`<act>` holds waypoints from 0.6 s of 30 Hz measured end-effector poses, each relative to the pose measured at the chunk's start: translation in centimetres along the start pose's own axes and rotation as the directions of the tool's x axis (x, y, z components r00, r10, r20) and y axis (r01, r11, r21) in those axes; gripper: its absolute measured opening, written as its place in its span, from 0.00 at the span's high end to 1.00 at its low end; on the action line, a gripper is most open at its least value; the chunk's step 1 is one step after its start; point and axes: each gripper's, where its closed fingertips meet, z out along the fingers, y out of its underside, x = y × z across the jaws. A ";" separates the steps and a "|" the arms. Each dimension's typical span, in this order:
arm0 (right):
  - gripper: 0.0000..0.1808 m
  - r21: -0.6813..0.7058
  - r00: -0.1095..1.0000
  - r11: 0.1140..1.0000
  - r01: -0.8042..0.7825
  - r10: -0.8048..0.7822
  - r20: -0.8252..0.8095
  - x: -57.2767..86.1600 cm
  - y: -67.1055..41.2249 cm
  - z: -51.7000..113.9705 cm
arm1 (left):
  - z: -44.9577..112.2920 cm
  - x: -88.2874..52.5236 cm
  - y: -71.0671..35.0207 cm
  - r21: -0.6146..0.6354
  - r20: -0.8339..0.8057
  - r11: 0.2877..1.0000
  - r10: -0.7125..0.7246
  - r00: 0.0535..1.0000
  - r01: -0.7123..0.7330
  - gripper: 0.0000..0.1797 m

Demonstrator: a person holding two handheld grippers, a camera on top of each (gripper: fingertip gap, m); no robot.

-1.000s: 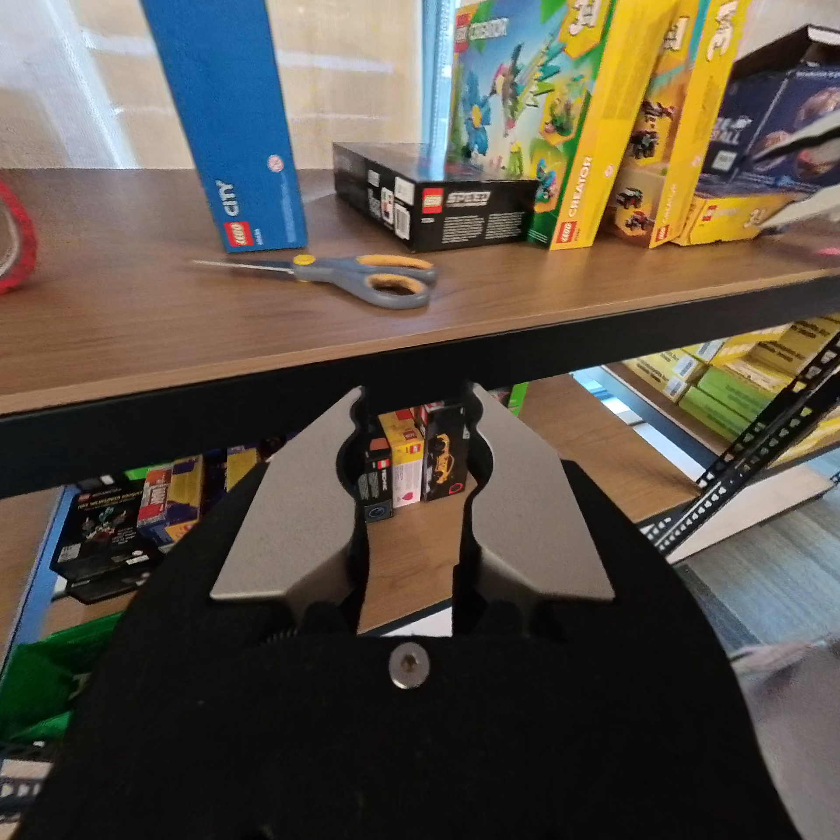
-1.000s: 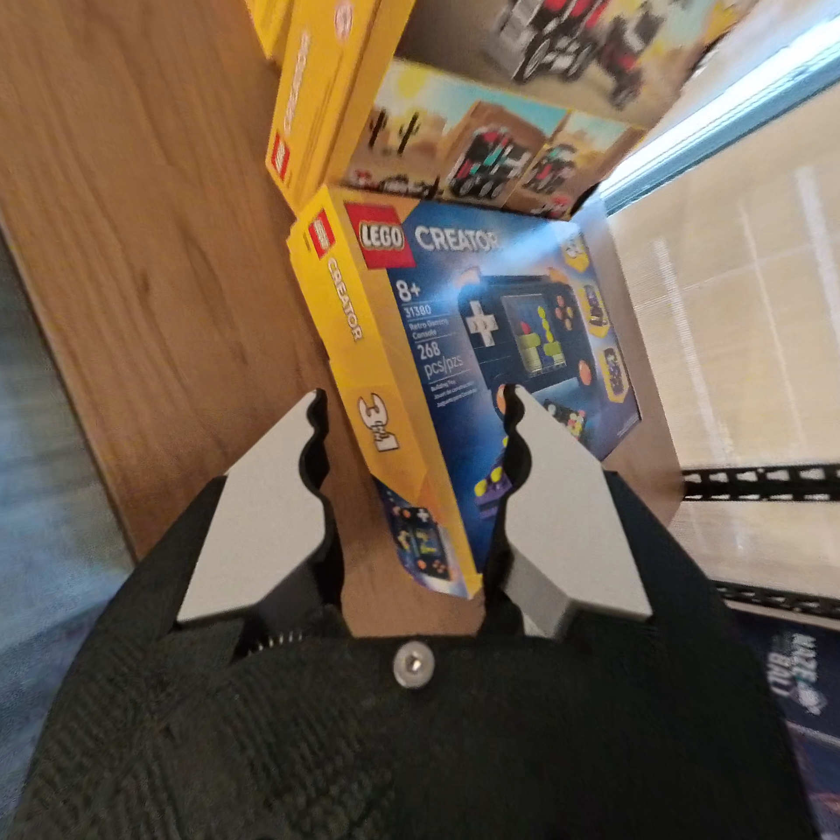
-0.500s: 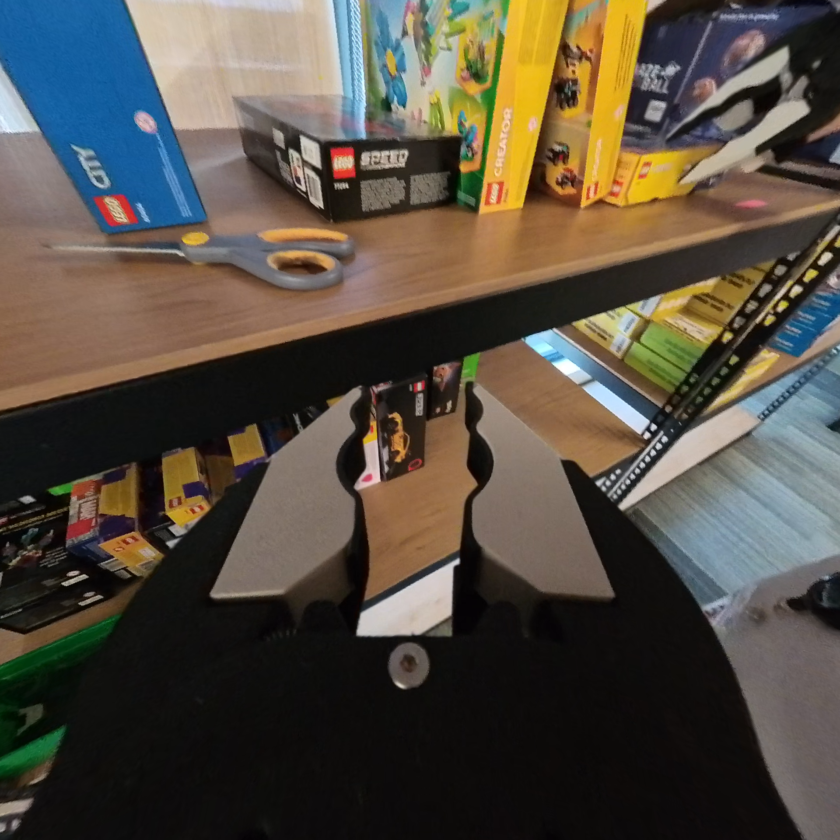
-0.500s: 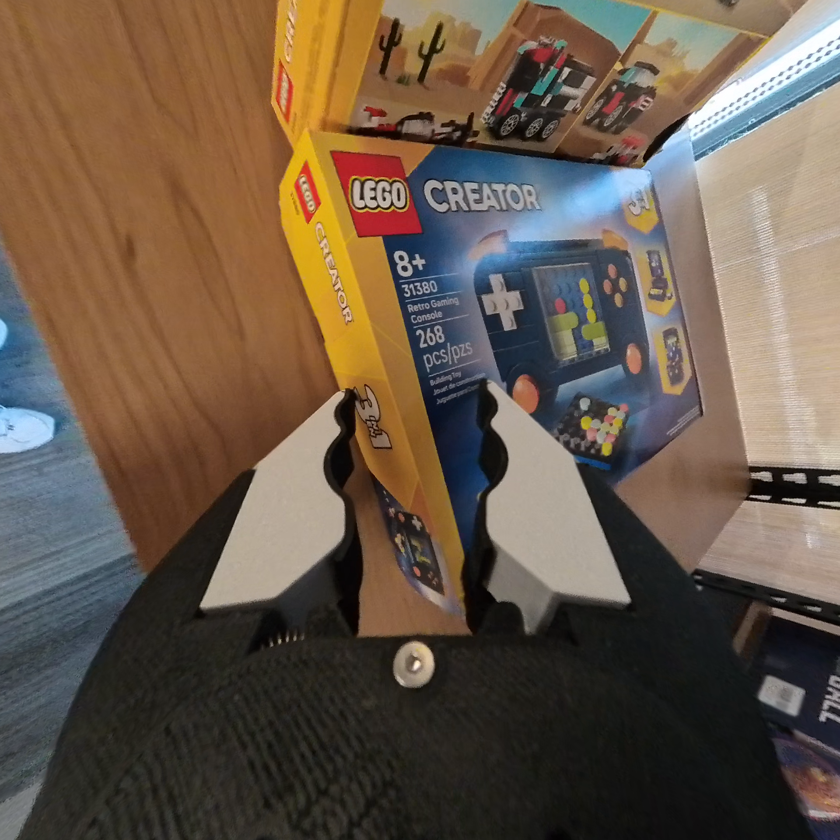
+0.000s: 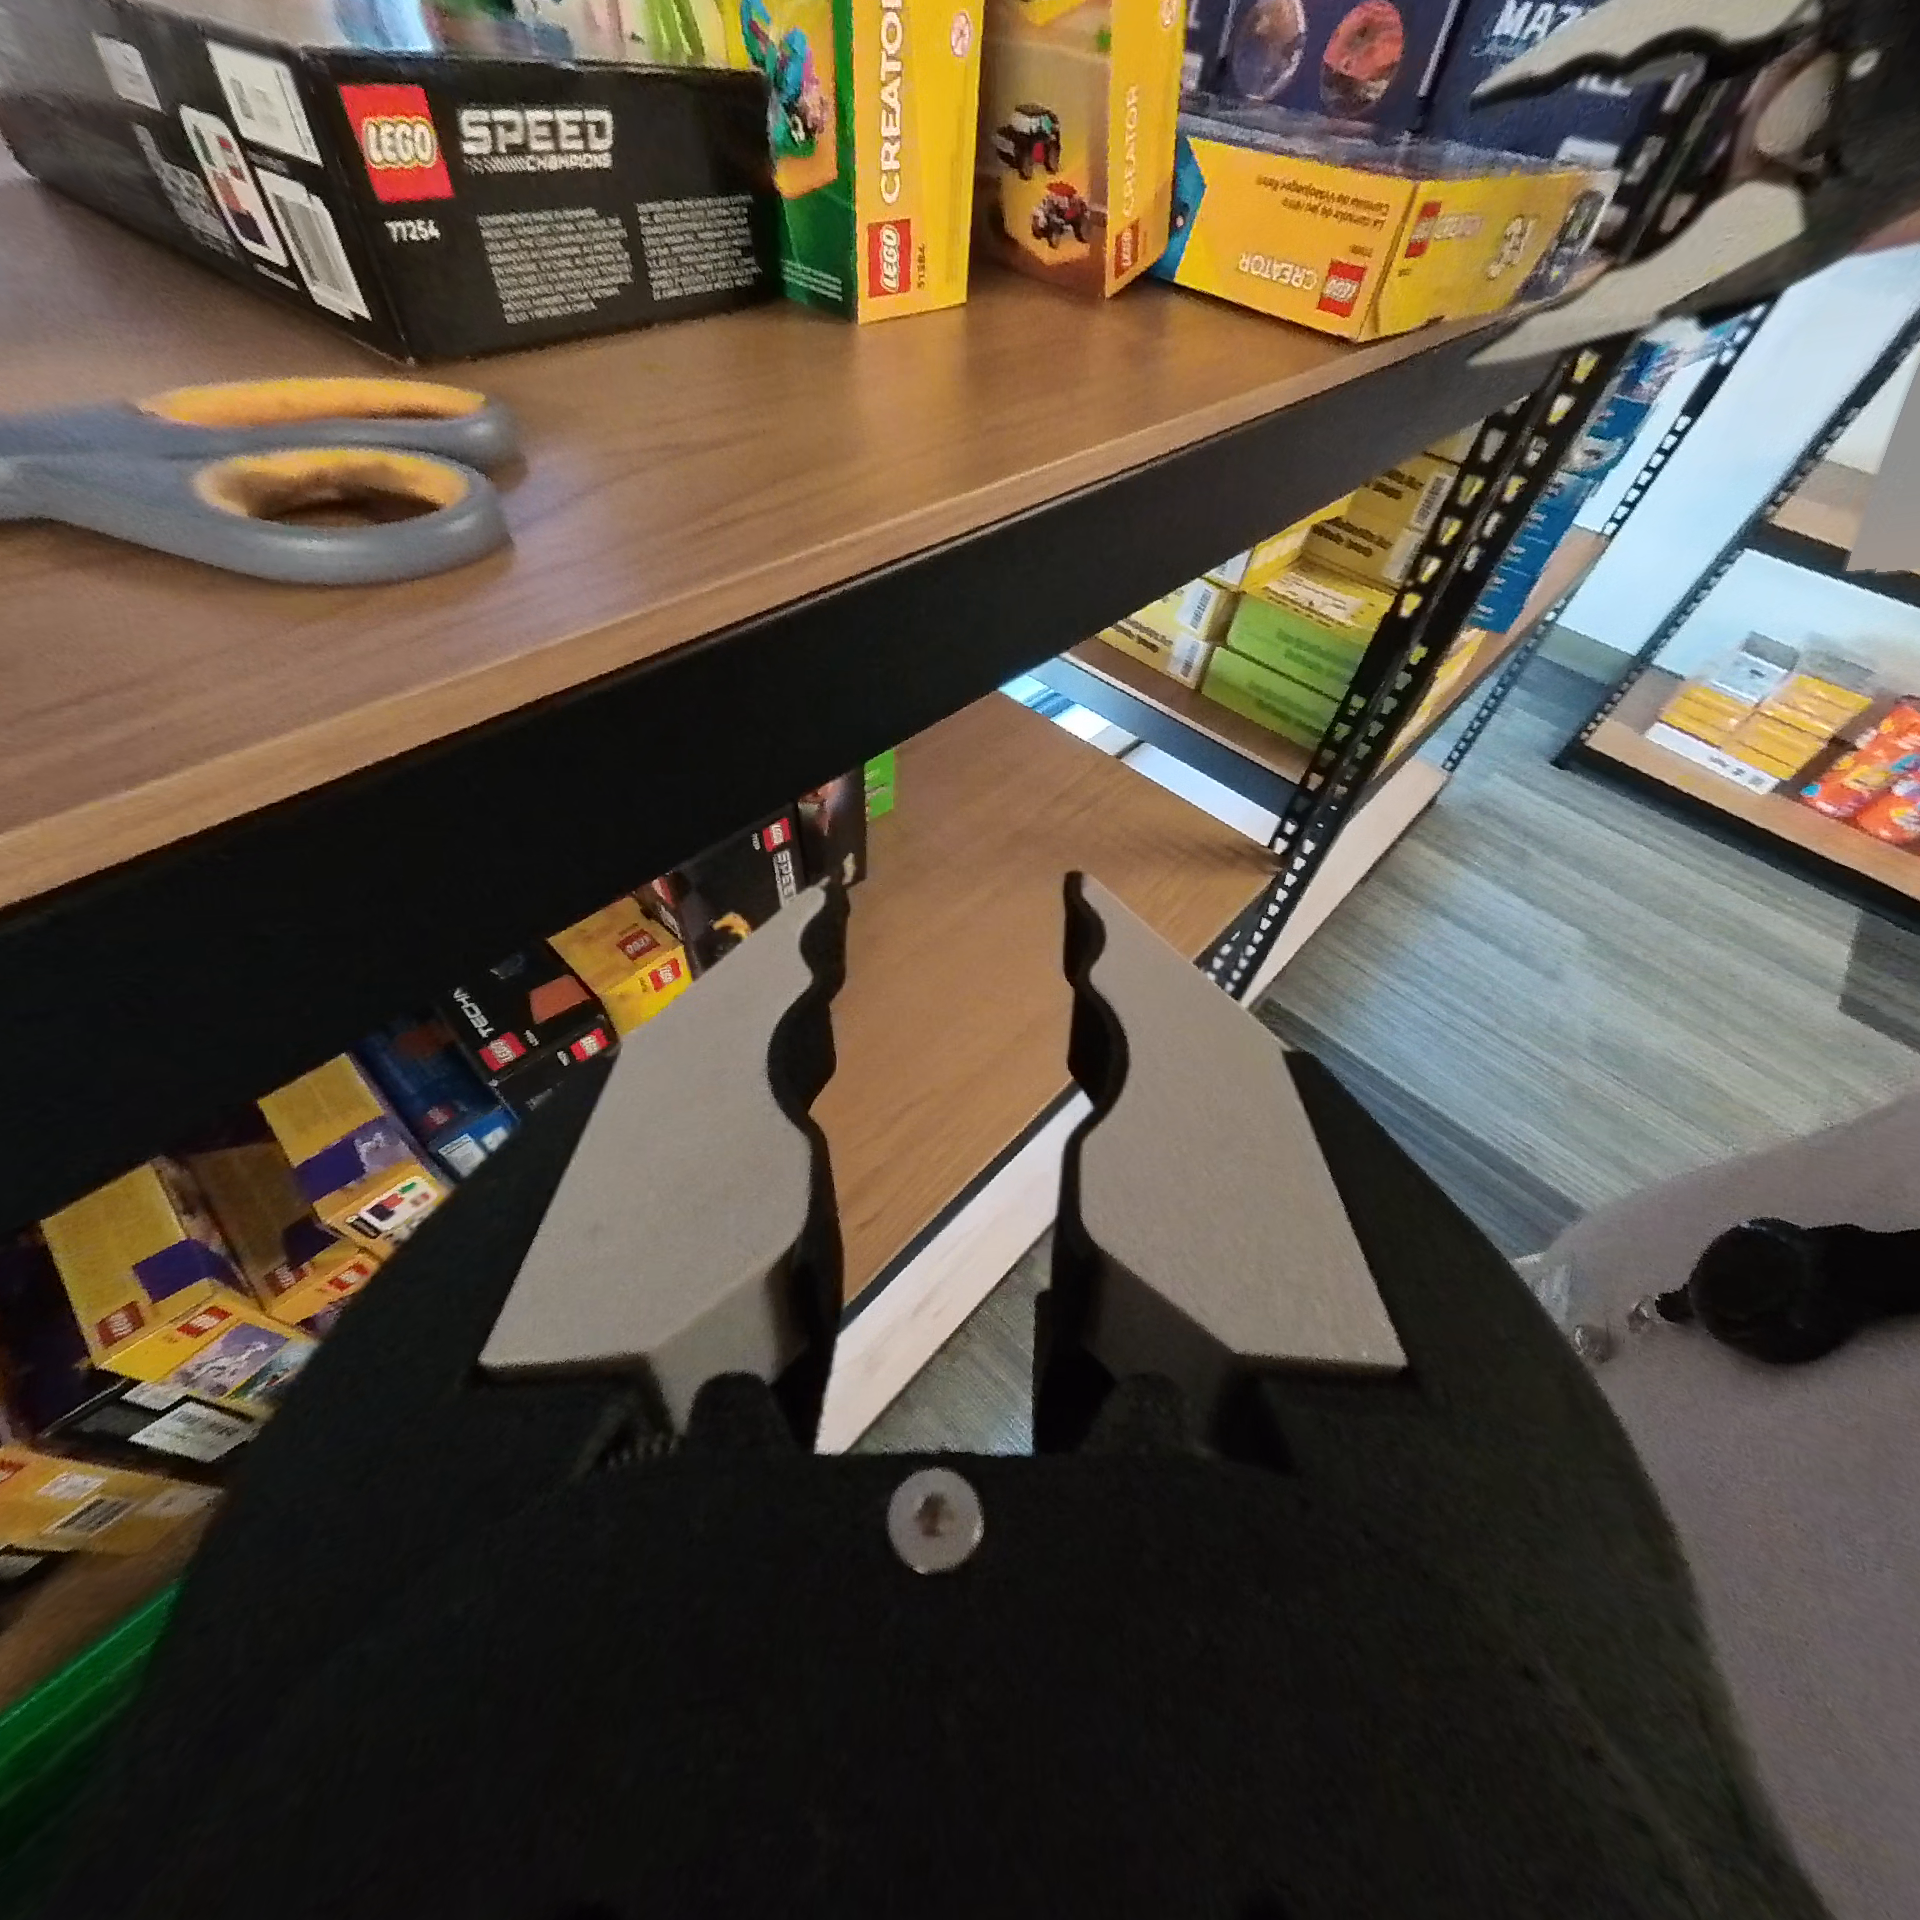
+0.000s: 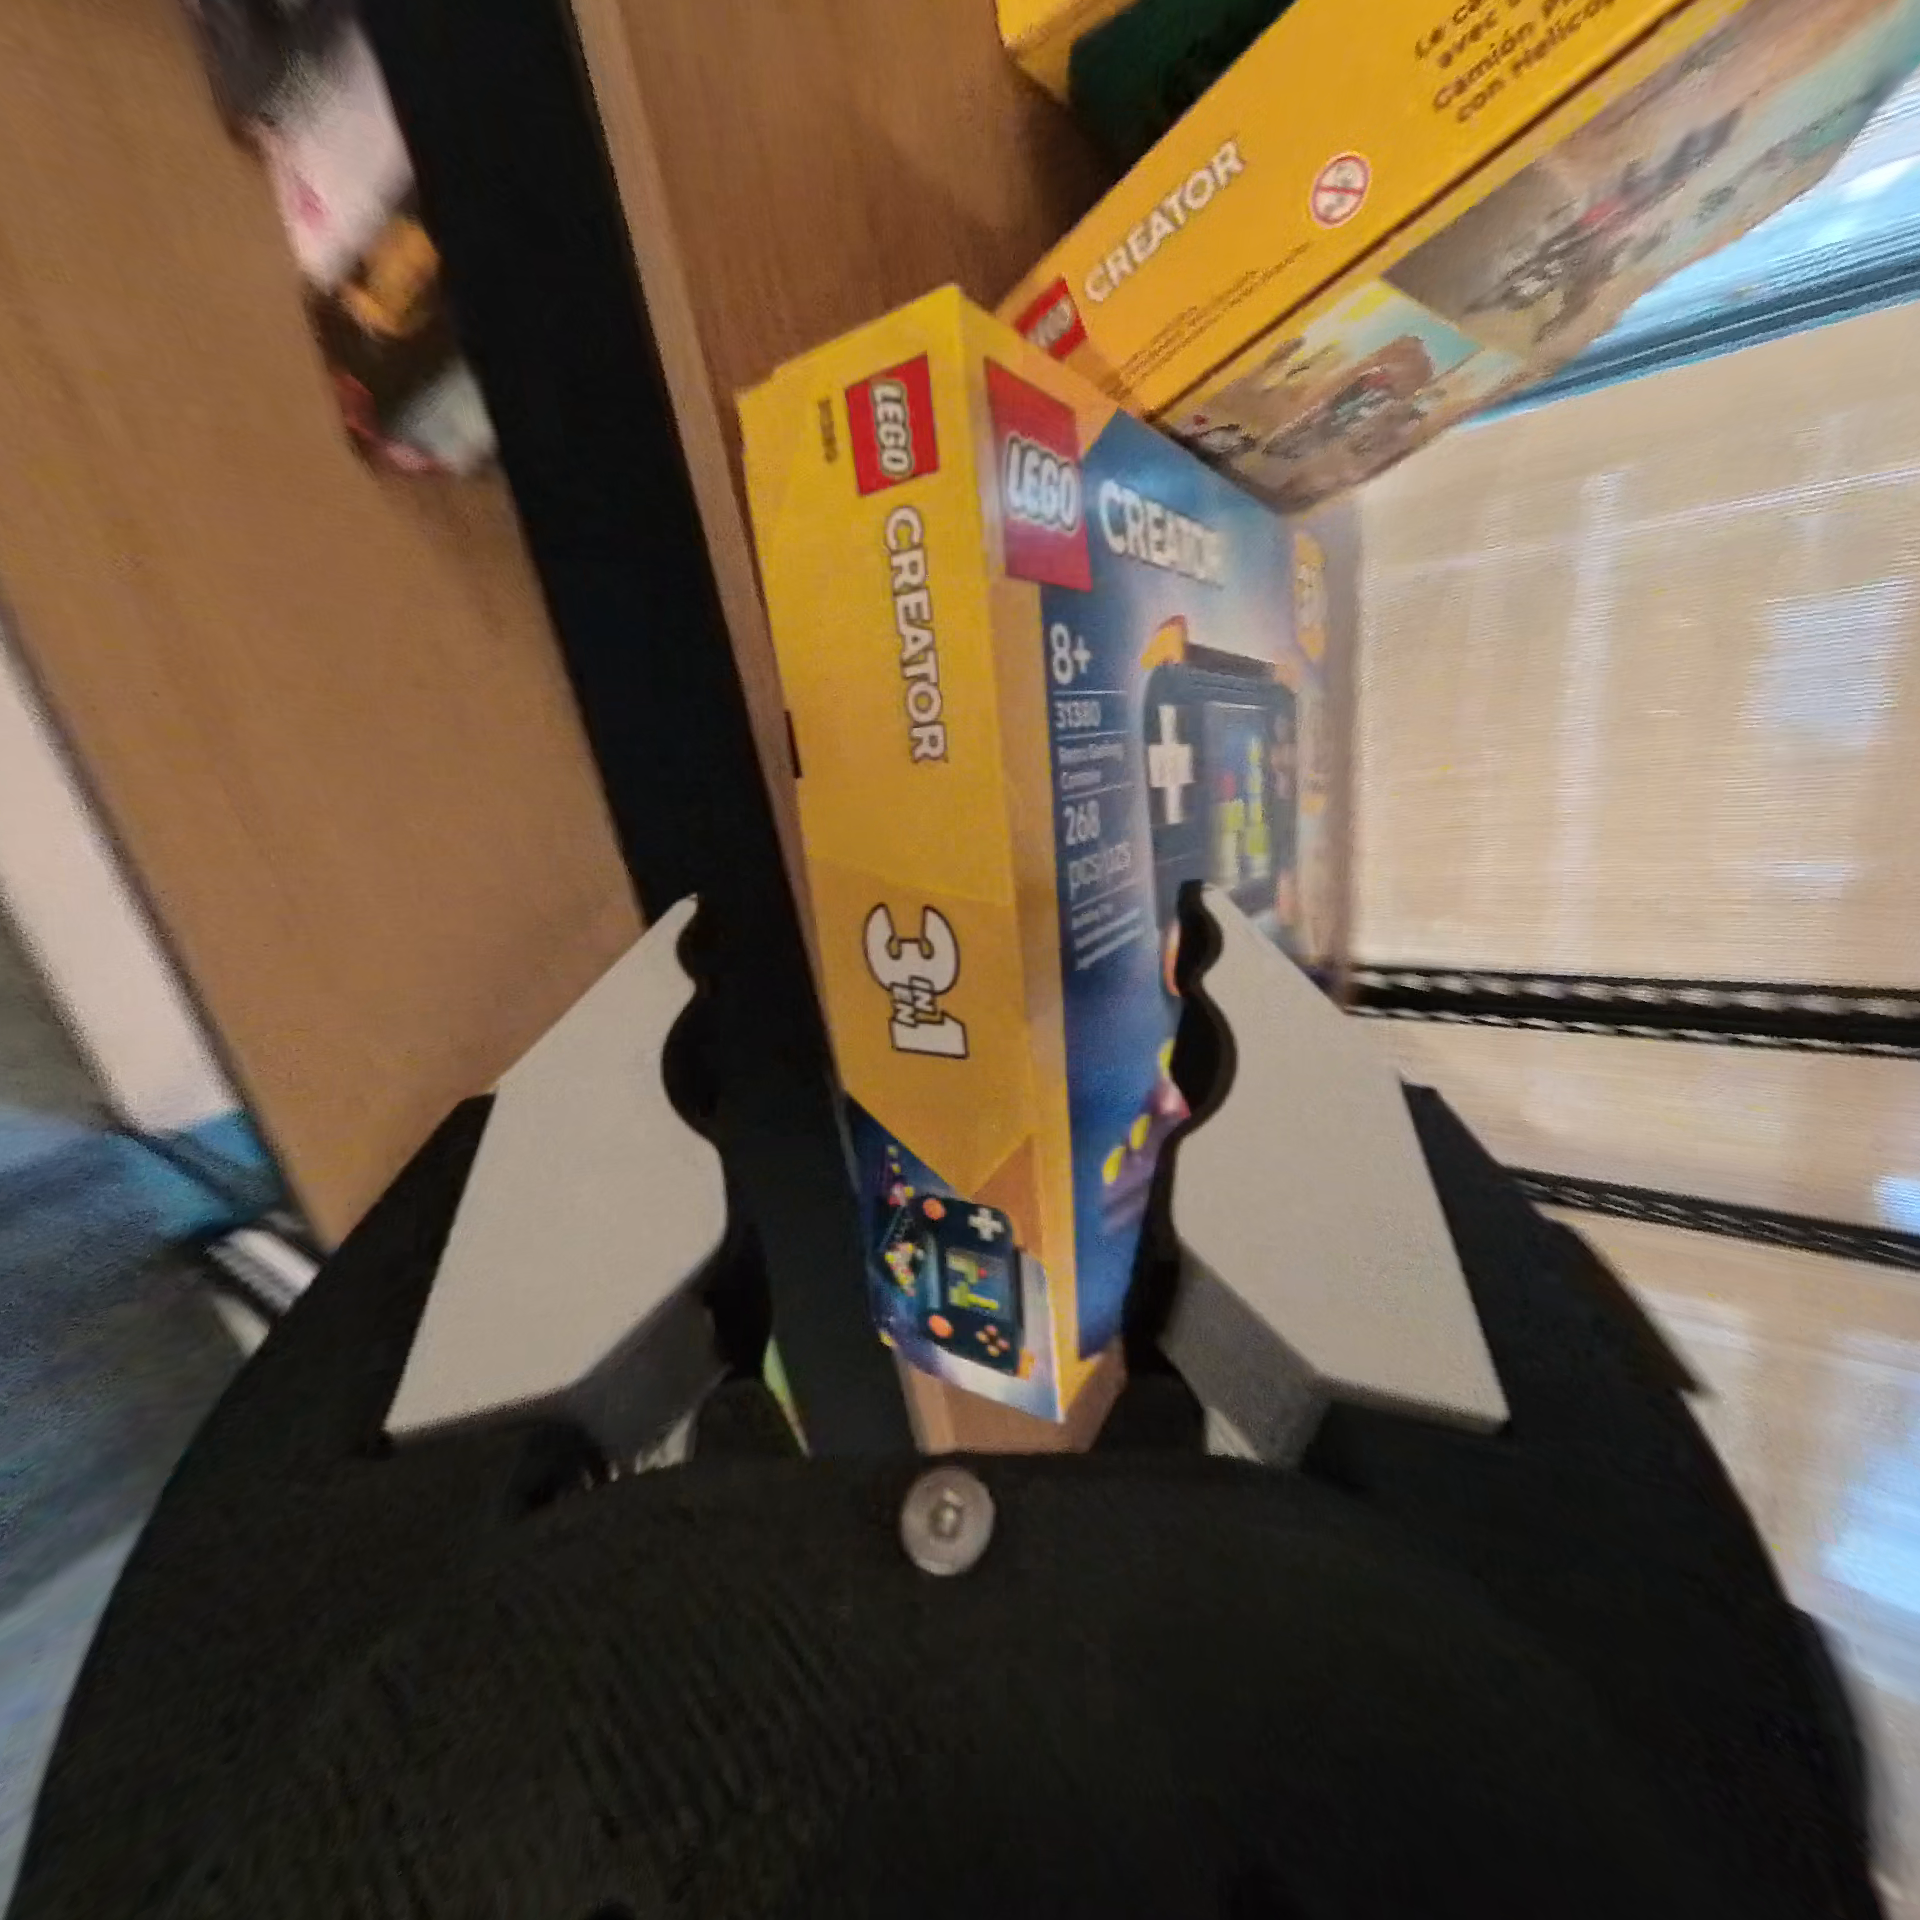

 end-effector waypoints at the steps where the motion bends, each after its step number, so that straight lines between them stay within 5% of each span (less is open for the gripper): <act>1: 0.55 -0.033 0.998 0.998 0.047 -0.048 -0.048 0.2 0.1 0.2 | 0.0 -0.2 0.1 -0.001 -0.011 1.000 -0.002 1.000 0.002 0.78; 3: 0.63 -0.055 0.991 0.995 0.087 -0.092 -0.102 0.6 -0.1 0.6 | 0.1 -0.6 0.4 -0.012 -0.031 1.000 -0.008 1.000 0.007 0.78; 14: 0.64 -0.134 0.995 0.987 0.094 -0.098 -0.029 1.7 -0.3 -0.7 | -0.6 -2.1 1.1 -0.004 -0.049 0.999 -0.053 0.997 0.053 0.79; 18: 0.64 -0.118 0.998 0.992 -0.036 0.030 -0.054 2.7 0.3 -1.5 | -0.6 -2.0 1.7 -0.006 -0.052 0.998 -0.066 0.996 0.066 0.79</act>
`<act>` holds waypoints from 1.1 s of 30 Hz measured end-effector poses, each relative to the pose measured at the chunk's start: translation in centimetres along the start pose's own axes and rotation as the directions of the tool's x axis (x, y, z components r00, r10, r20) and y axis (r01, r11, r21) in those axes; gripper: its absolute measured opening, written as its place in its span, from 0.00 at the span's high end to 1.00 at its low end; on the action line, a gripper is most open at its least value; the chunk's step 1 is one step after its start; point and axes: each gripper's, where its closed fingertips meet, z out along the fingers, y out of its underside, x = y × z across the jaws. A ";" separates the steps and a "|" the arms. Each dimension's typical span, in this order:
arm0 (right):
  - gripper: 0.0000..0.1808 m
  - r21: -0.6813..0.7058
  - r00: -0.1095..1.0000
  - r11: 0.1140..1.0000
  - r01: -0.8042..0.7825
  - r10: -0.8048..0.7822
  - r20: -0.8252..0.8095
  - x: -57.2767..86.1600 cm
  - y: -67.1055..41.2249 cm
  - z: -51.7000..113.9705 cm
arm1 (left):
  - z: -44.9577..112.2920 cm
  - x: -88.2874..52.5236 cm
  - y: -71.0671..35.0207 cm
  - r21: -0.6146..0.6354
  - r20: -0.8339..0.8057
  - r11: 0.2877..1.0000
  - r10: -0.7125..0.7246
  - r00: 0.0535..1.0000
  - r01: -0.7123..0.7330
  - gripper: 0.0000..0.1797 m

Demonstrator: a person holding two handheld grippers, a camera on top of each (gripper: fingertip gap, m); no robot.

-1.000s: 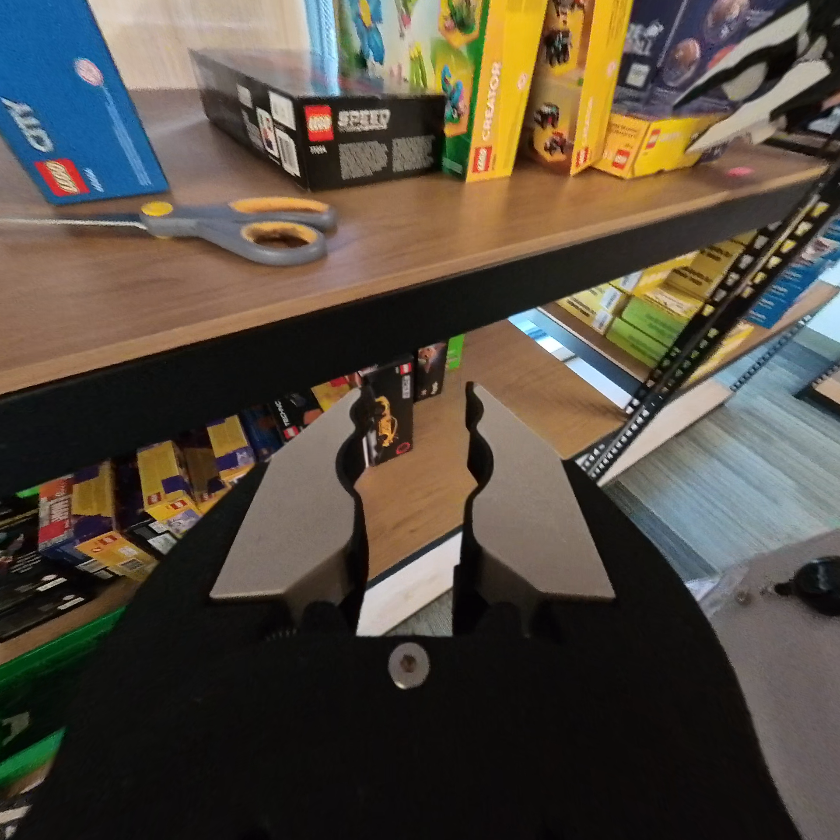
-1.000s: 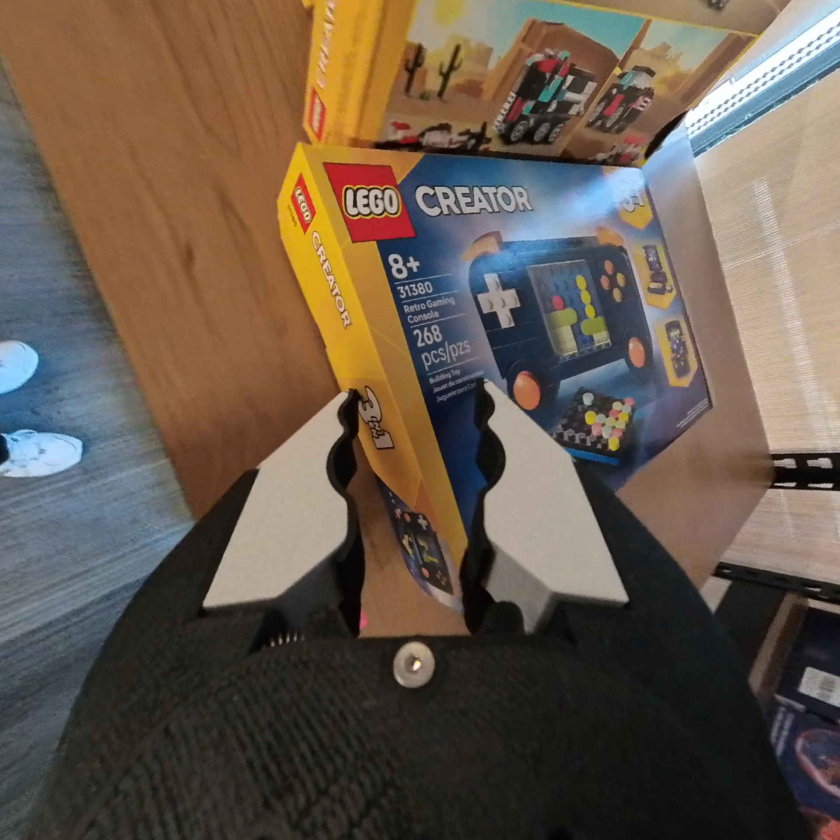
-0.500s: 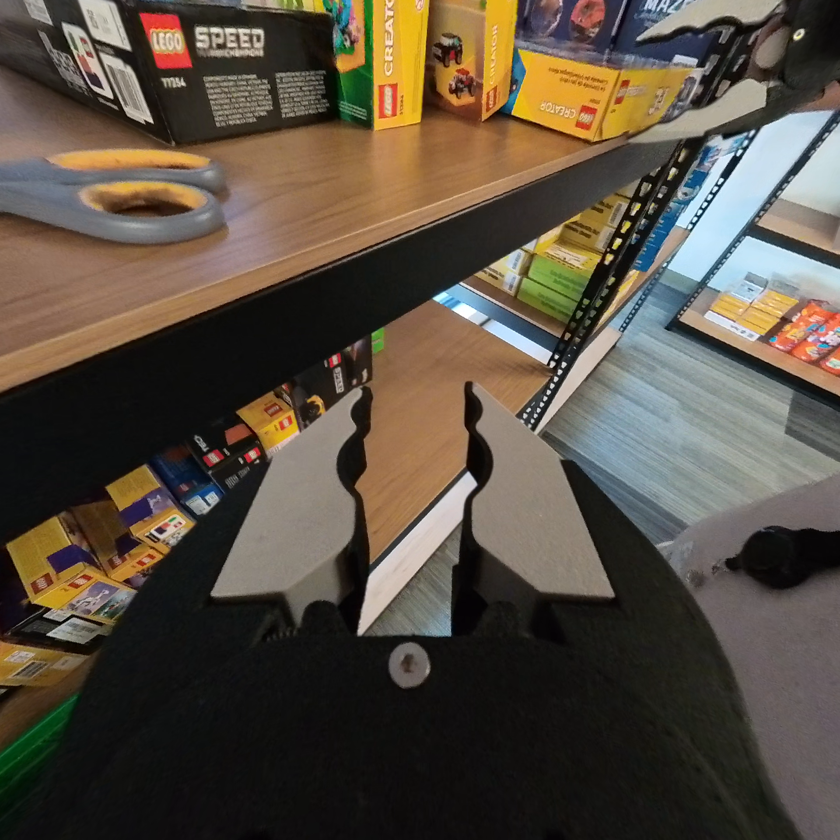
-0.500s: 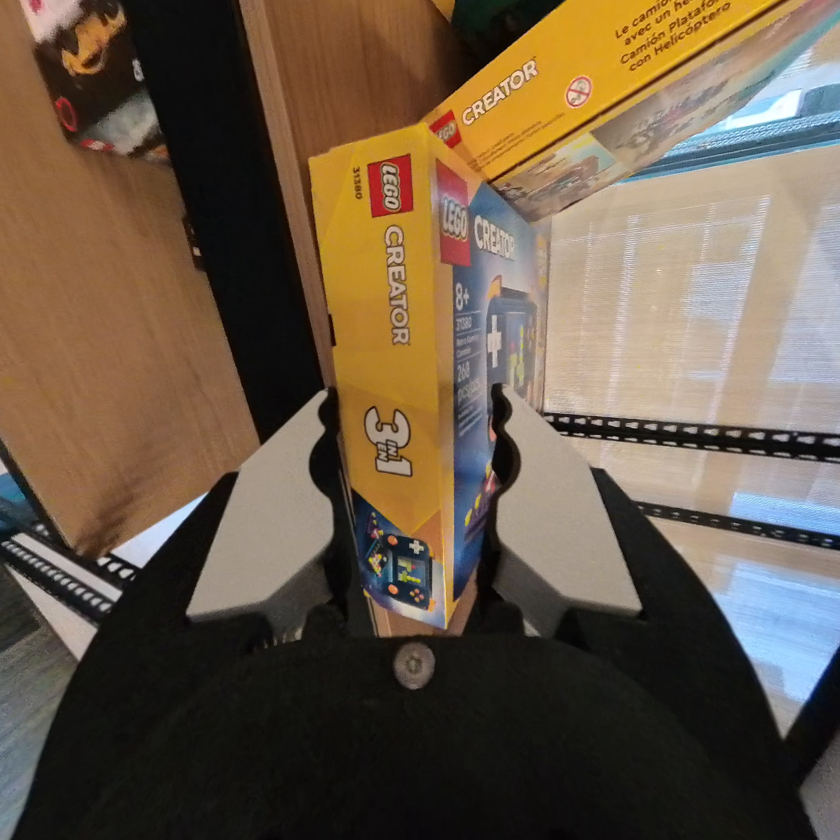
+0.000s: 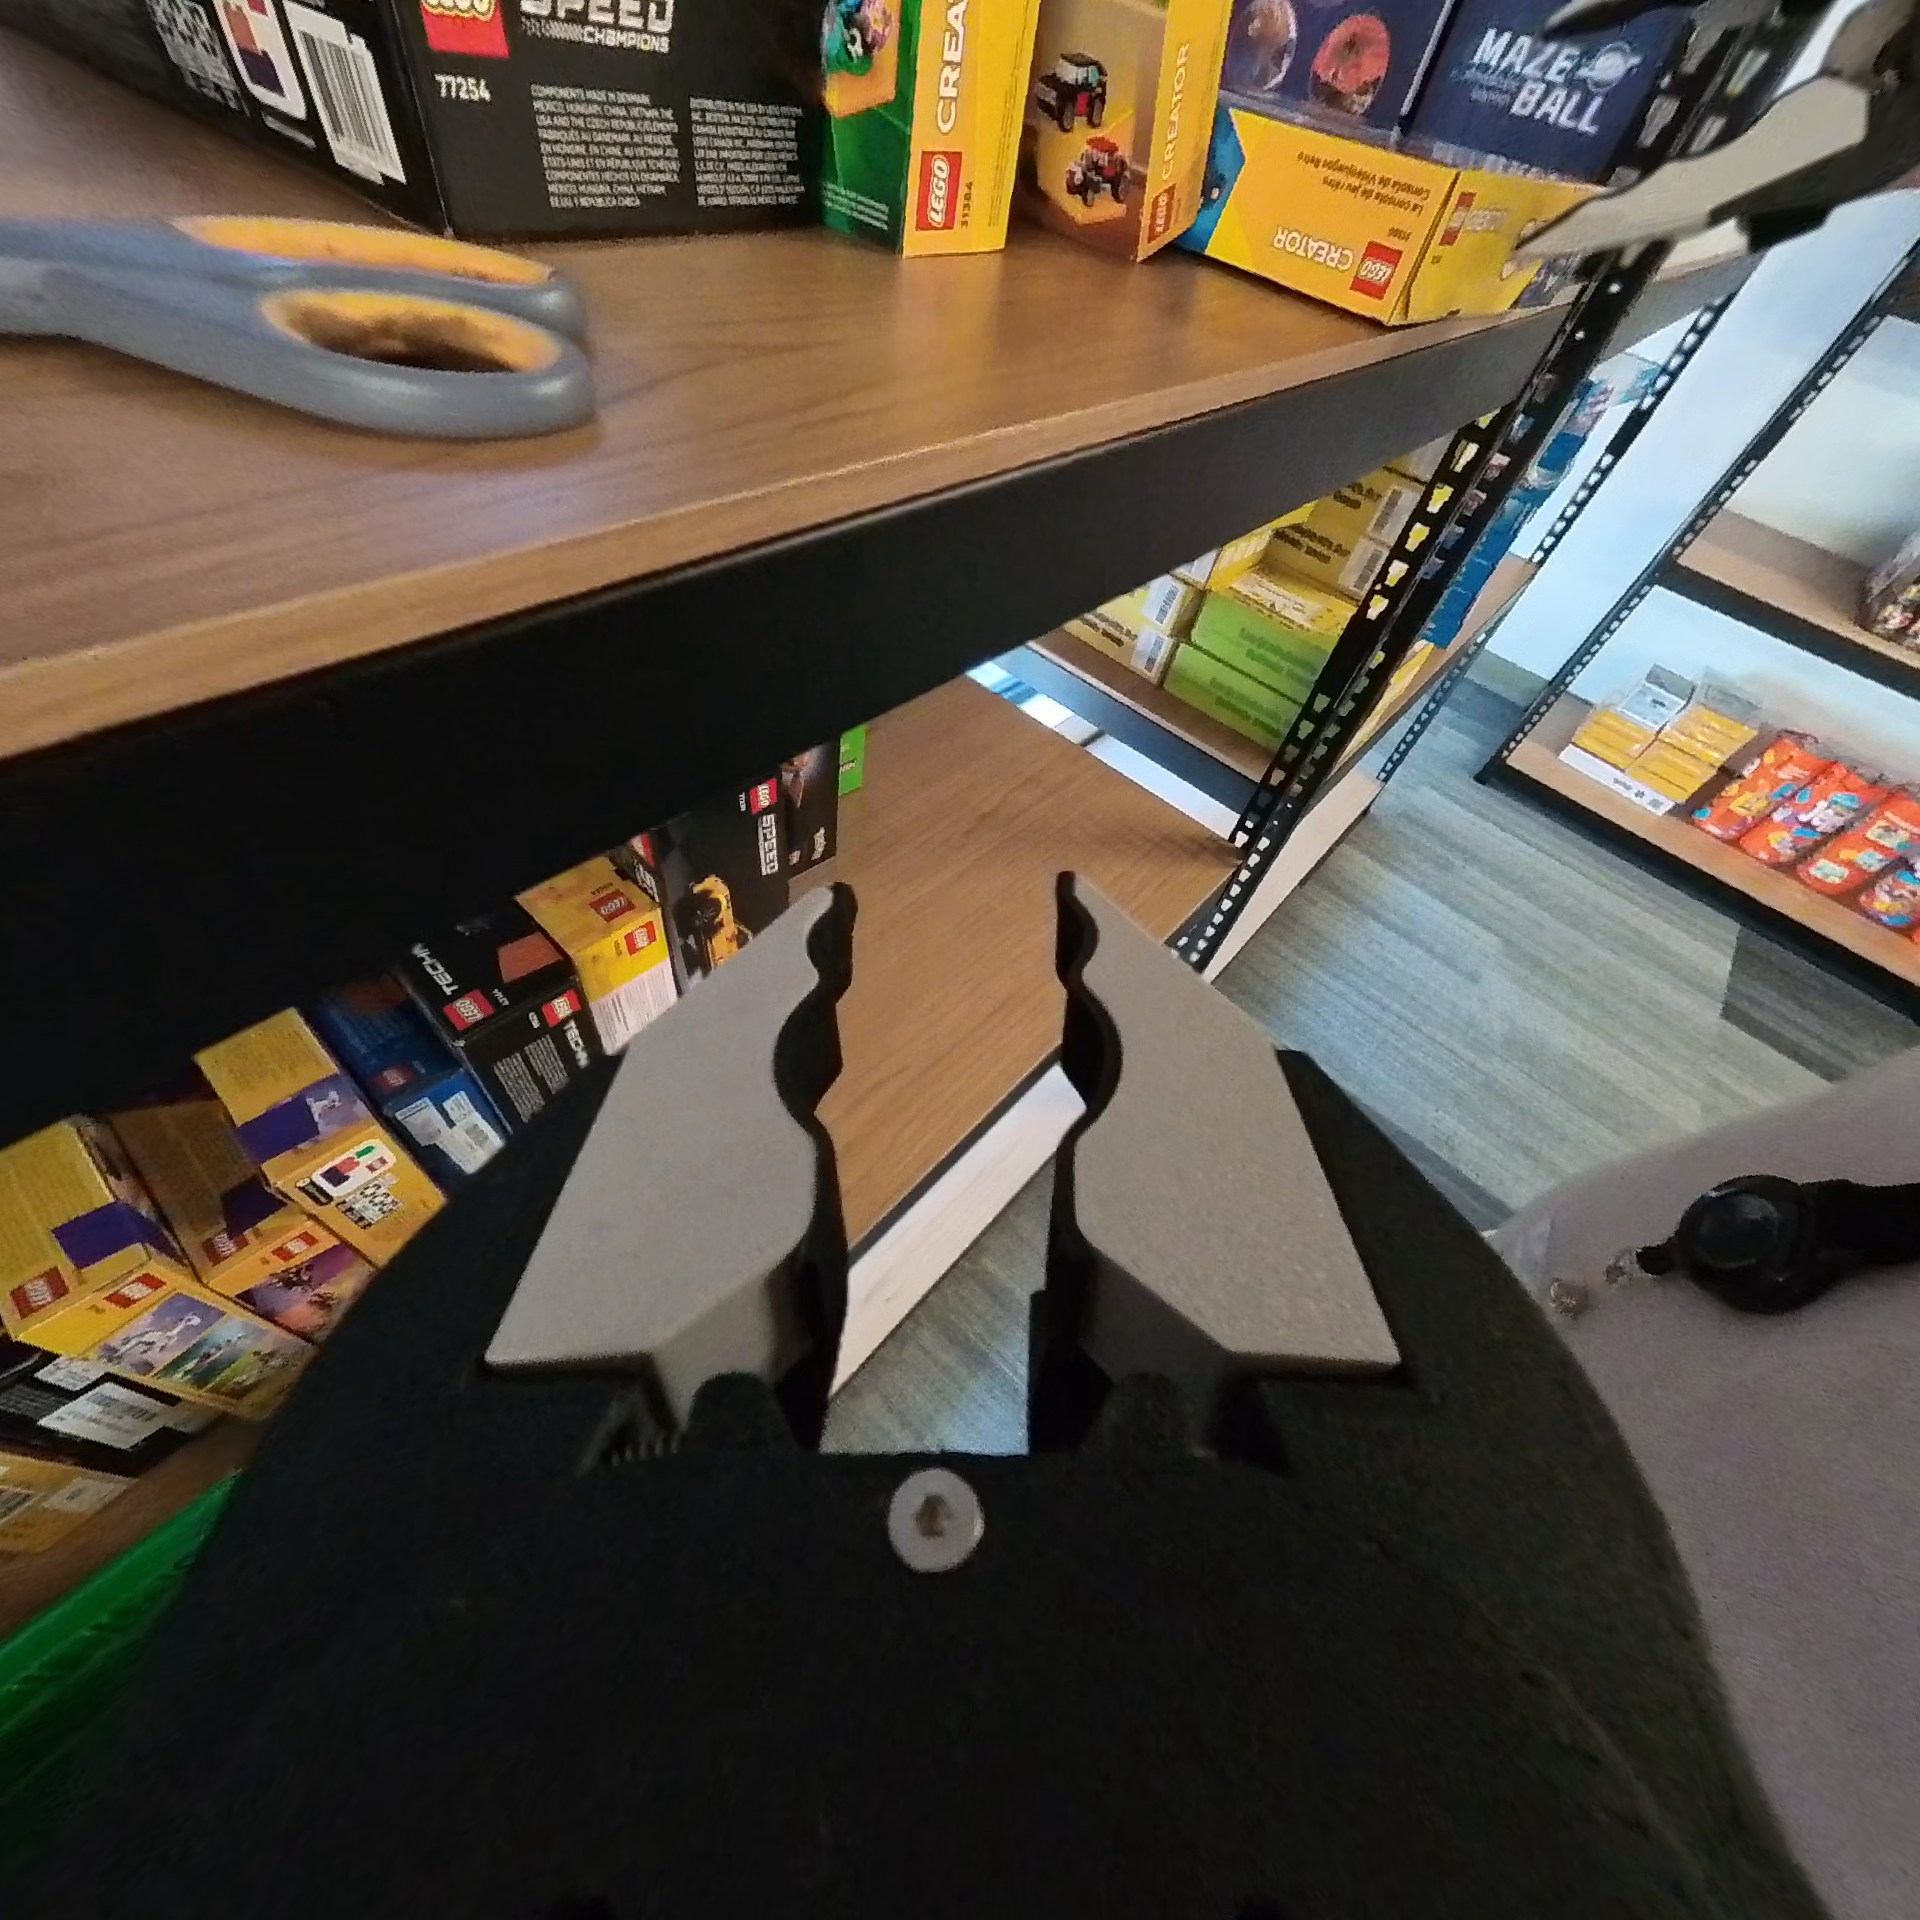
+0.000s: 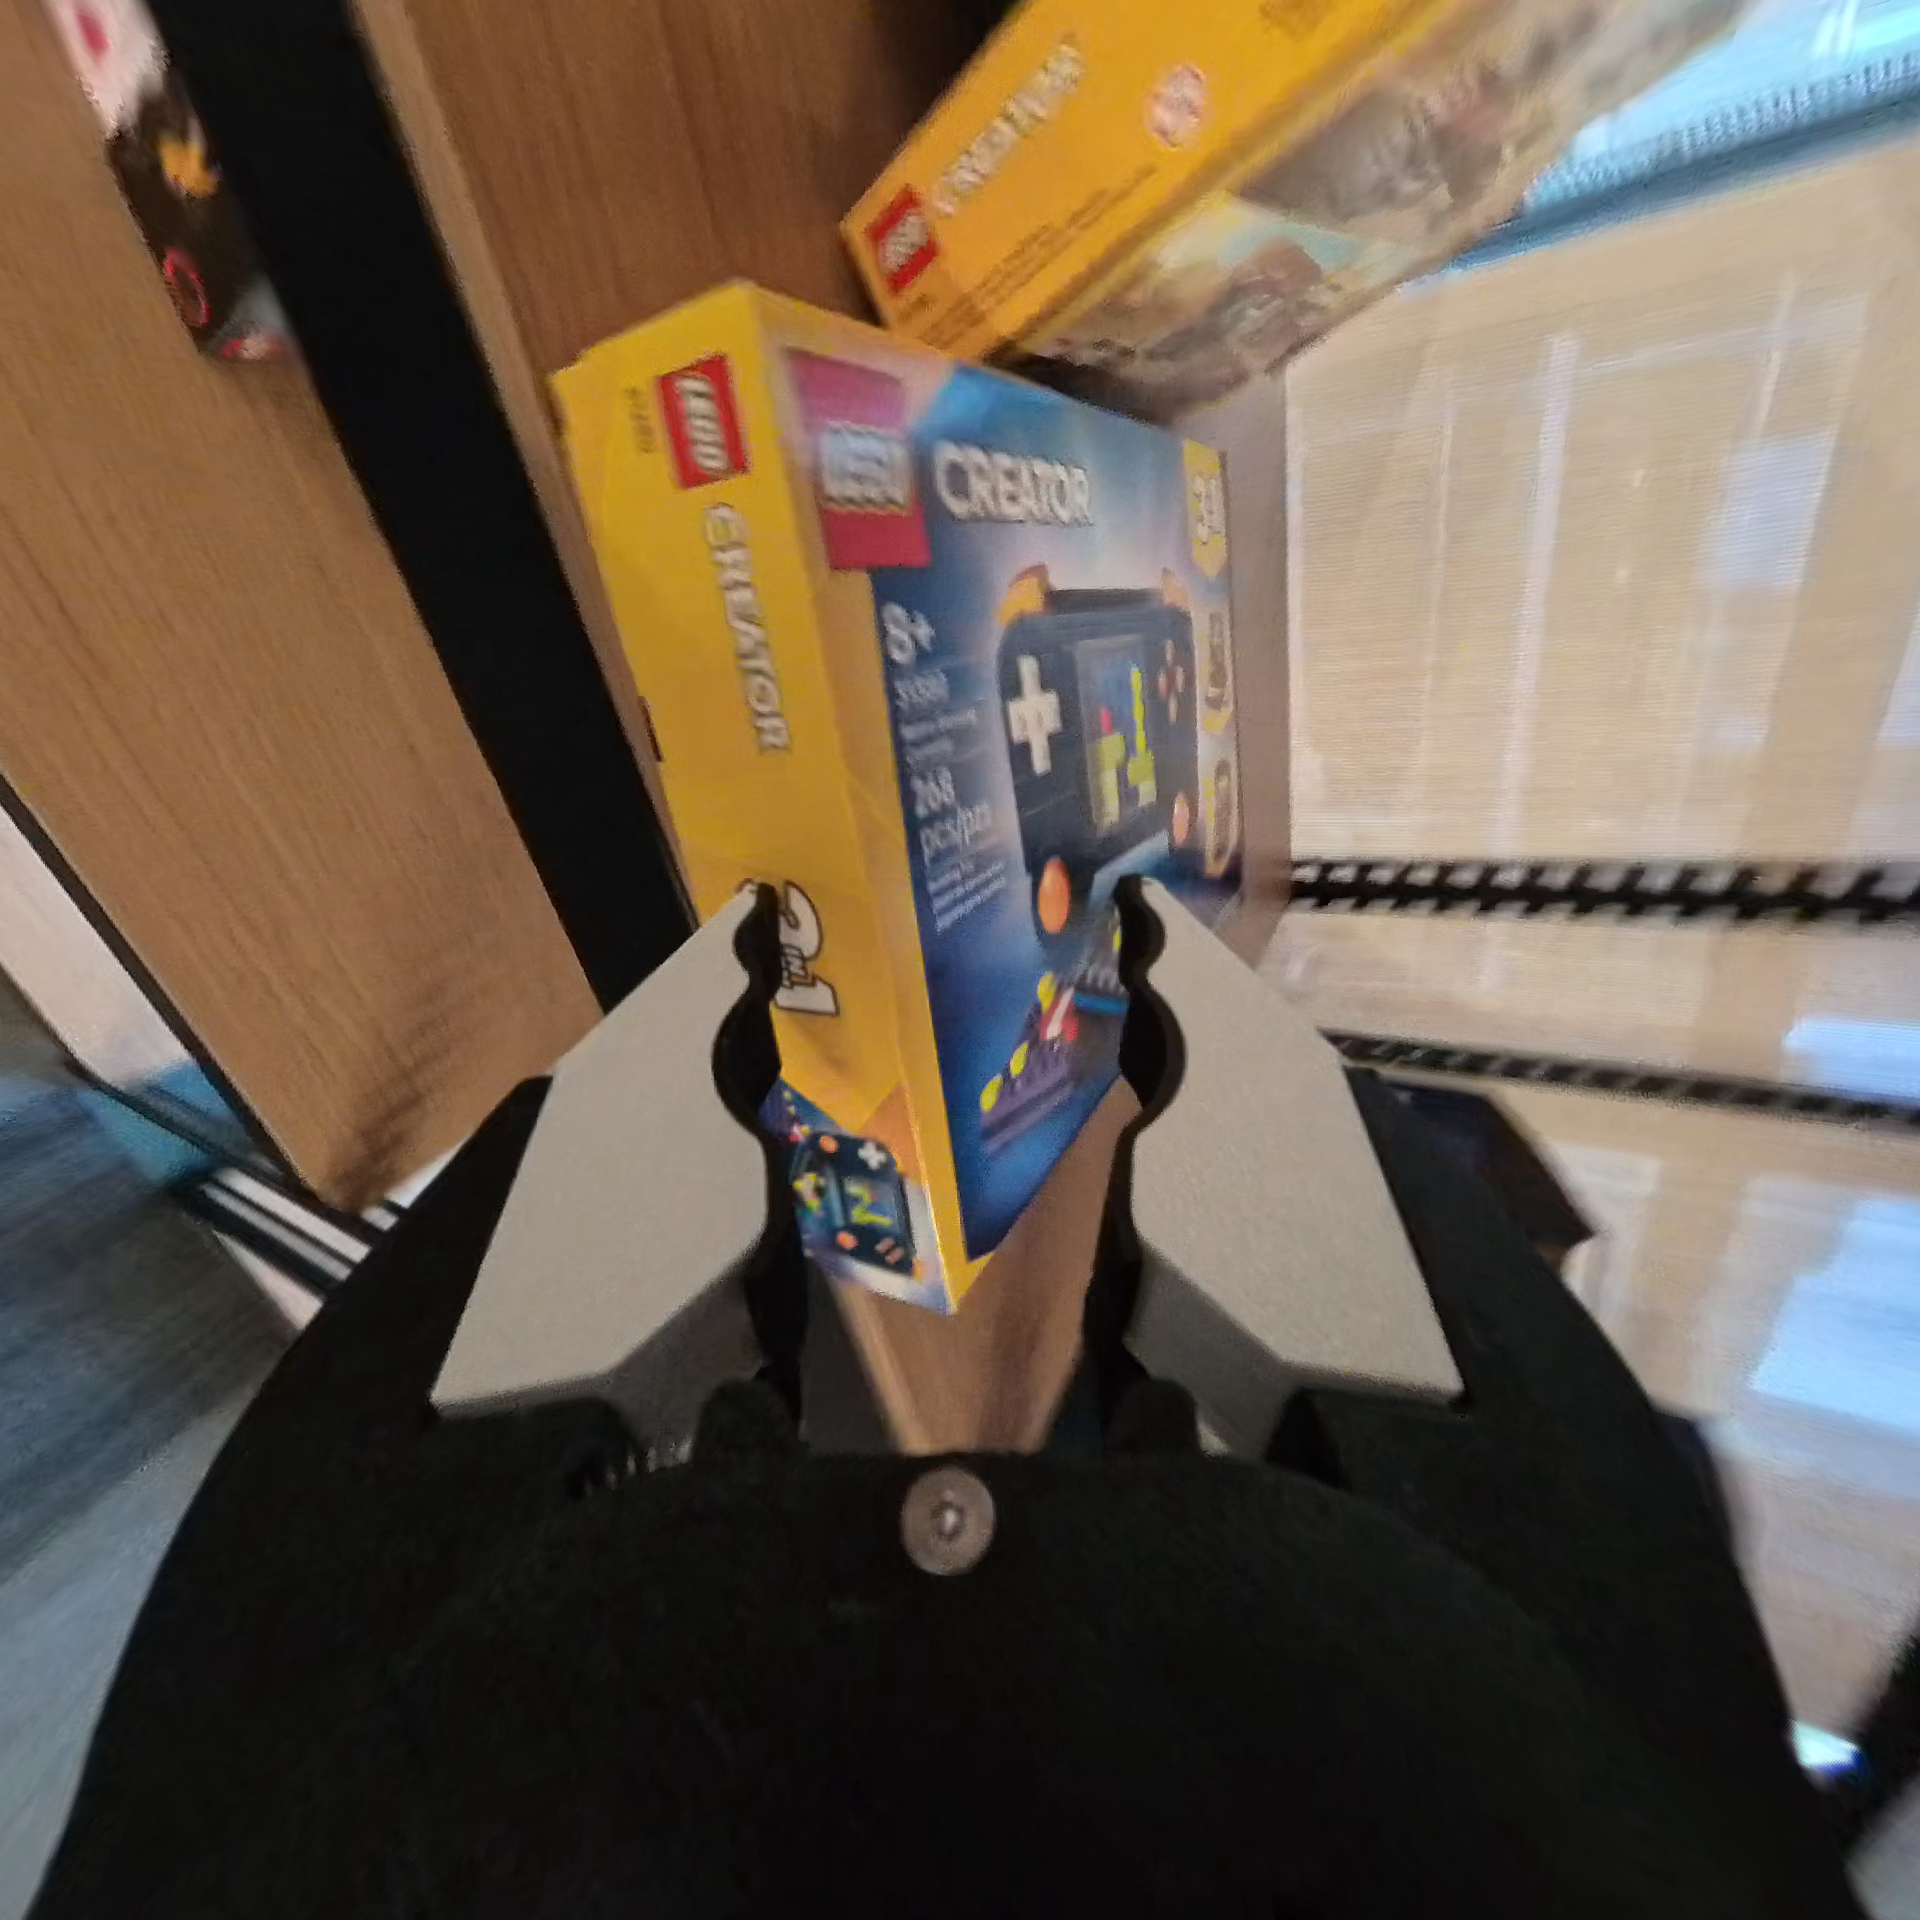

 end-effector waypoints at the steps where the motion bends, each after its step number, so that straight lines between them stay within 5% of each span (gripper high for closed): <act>1: 0.60 0.016 0.991 0.991 -0.133 0.133 0.010 0.1 0.6 0.0 | 0.2 0.2 0.0 0.005 -0.005 1.000 -0.001 1.000 0.001 0.79; 3: 0.41 0.065 0.943 0.942 -0.331 0.326 0.071 -0.8 1.5 0.4 | 0.9 0.8 -0.1 0.013 -0.012 1.000 -0.002 1.000 0.002 0.79; 5: 0.38 0.083 0.978 0.975 -0.205 0.206 -0.011 -1.6 2.1 1.5 | 2.1 2.5 -0.6 0.016 -0.048 1.000 0.004 0.999 -0.004 0.79; 8: 0.49 0.003 0.992 0.994 0.111 -0.110 -0.064 -3.3 2.5 3.4 | 4.6 5.3 -1.7 0.036 -0.105 0.999 0.000 0.994 0.004 0.80; 10: 0.49 0.003 0.994 0.996 0.091 -0.090 -0.063 -3.2 2.5 3.4 | 6.7 7.7 -2.2 0.037 -0.172 0.998 -0.051 0.984 0.058 0.80; 13: 0.63 0.090 0.999 0.996 0.012 -0.007 -0.053 -2.9 2.2 1.4 | 10.3 12.0 -3.0 0.027 -0.279 0.984 -0.164 0.946 0.178 0.79; 23: 0.64 0.226 0.993 0.968 0.104 -0.088 -0.083 -5.5 2.0 -3.5 | 20.8 20.7 -10.3 0.254 -0.371 0.800 -0.439 0.819 0.544 0.51; 28: 0.64 0.285 0.992 0.950 0.128 -0.115 -0.059 -5.7 2.5 -4.3 | 23.3 23.6 -13.2 0.117 -0.478 0.720 -0.563 0.674 0.684 0.46; 33: 0.67 0.381 0.992 0.917 0.121 -0.101 -0.074 -6.1 2.4 -5.2 | 26.3 22.9 -13.0 0.006 -0.364 0.708 -0.656 0.661 0.707 0.47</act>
